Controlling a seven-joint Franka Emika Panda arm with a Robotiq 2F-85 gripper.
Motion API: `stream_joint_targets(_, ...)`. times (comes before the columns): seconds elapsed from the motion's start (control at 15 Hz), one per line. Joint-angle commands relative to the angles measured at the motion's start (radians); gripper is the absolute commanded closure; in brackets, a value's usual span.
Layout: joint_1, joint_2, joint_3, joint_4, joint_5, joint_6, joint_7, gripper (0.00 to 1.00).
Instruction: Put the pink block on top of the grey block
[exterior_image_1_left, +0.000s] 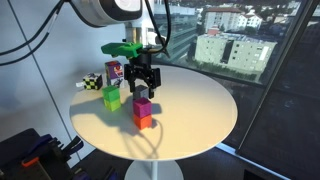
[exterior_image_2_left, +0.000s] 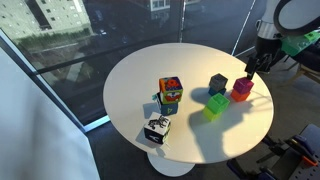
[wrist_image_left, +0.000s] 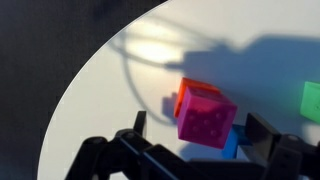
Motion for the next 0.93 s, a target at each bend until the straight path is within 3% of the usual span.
stream_joint_targets(0.0, -0.012, 0.039, 0.006, -0.017, -0.044, 0.071, 0.057, 0.0)
stream_joint_targets(0.4, -0.005, 0.102, 0.002, -0.011, -0.058, 0.126, 0.103, 0.0)
stream_joint_targets(0.87, -0.003, 0.07, 0.006, -0.013, -0.039, 0.109, 0.096, 0.0)
